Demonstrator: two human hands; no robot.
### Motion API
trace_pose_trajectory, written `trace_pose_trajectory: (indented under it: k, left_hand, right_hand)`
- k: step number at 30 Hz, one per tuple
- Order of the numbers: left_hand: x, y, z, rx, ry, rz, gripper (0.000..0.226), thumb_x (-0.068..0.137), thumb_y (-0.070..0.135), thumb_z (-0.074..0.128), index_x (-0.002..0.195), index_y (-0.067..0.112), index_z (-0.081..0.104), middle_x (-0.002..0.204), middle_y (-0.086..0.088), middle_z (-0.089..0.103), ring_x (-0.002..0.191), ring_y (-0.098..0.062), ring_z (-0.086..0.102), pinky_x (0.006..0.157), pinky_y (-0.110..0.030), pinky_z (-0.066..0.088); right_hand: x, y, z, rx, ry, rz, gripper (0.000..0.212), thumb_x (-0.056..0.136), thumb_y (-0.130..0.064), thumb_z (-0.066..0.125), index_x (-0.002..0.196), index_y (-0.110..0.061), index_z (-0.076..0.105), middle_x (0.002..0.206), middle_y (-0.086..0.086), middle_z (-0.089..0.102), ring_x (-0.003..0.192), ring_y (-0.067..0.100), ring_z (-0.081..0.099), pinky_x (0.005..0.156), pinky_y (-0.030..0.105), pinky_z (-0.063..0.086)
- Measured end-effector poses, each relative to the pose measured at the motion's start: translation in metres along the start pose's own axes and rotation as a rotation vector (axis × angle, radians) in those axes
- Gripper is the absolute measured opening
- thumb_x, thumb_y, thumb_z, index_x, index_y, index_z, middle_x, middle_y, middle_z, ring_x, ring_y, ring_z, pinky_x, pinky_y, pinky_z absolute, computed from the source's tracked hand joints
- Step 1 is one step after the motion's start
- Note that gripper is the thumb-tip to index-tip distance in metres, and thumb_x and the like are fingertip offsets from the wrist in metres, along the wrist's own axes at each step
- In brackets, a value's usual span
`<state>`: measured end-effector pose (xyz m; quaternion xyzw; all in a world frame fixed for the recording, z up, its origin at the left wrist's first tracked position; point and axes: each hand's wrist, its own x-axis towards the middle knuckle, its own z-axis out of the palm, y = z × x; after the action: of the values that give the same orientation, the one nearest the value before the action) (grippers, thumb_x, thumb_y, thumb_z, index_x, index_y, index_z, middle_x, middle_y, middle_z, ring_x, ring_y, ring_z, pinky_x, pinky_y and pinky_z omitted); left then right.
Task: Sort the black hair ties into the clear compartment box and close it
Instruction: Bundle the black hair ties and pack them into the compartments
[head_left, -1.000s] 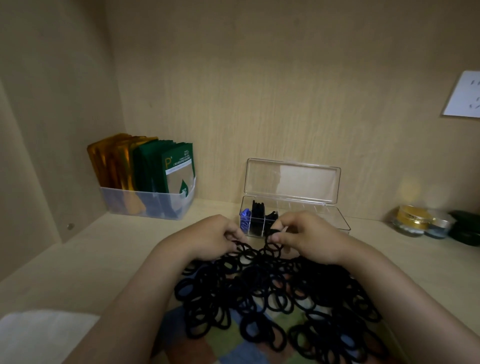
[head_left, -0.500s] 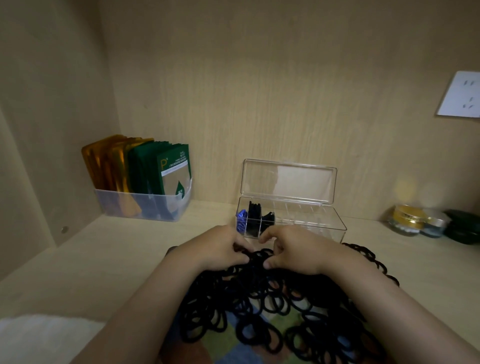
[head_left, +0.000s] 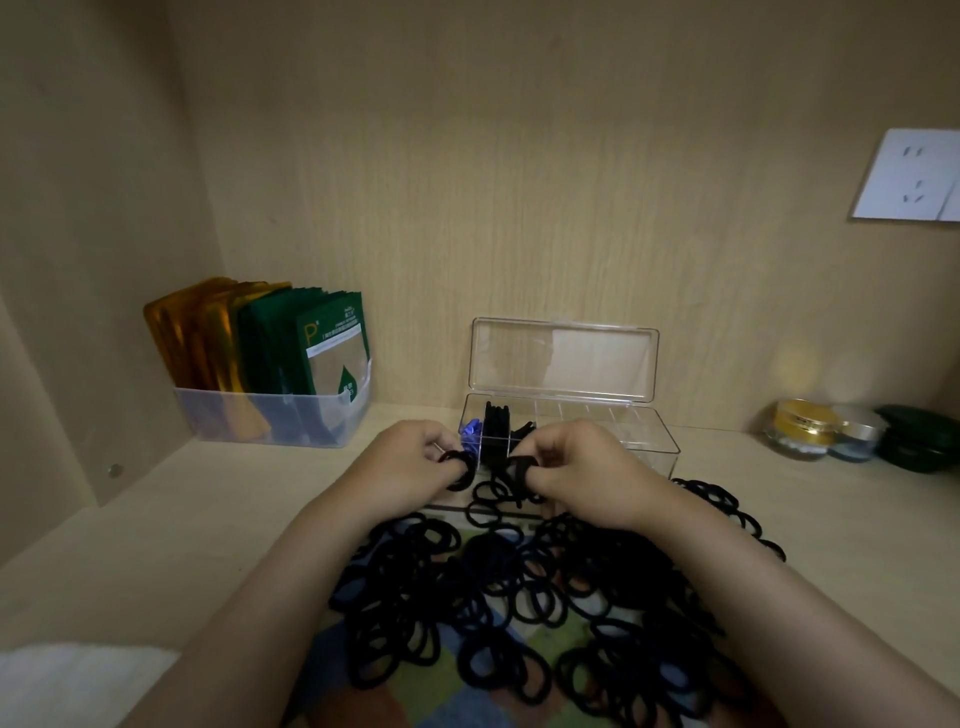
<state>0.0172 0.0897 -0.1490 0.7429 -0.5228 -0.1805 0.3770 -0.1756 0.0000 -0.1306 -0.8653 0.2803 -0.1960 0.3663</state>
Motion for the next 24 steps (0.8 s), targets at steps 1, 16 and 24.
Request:
trace_pose_trajectory:
  k: [1, 16, 24]
  left_hand:
    - [-0.001, 0.001, 0.002, -0.046, -0.005, -0.018, 0.003, 0.085, 0.022, 0.071, 0.084, 0.024, 0.070, 0.073, 0.003, 0.072, 0.064, -0.013, 0.068, 0.066, -0.025, 0.051]
    - [-0.011, 0.022, 0.015, -0.618, -0.333, -0.096, 0.022, 0.096, 0.015, 0.059, 0.112, 0.007, 0.073, 0.108, -0.018, 0.074, 0.101, -0.025, 0.071, 0.090, -0.037, 0.058]
    - [-0.010, 0.015, 0.013, -0.510, -0.292, 0.017, 0.023, 0.094, 0.002, 0.060, 0.113, 0.008, 0.072, 0.108, -0.011, 0.075, 0.099, -0.016, 0.072, 0.081, -0.025, 0.059]
  right_hand:
    - [-0.001, -0.001, 0.000, 0.127, -0.025, 0.035, 0.012, 0.092, -0.007, 0.064, 0.085, -0.014, 0.072, 0.061, -0.006, 0.064, 0.049, 0.007, 0.061, 0.045, 0.022, 0.045]
    - [0.003, 0.001, 0.009, 0.057, 0.110, 0.145, 0.004, 0.083, -0.014, 0.071, 0.082, -0.015, 0.067, 0.052, -0.002, 0.062, 0.040, 0.015, 0.056, 0.036, 0.021, 0.038]
    - [0.004, 0.001, 0.010, -0.005, 0.130, 0.085, 0.030, 0.078, -0.029, 0.081, 0.101, -0.022, 0.064, 0.078, 0.001, 0.067, 0.051, 0.005, 0.057, 0.046, 0.019, 0.044]
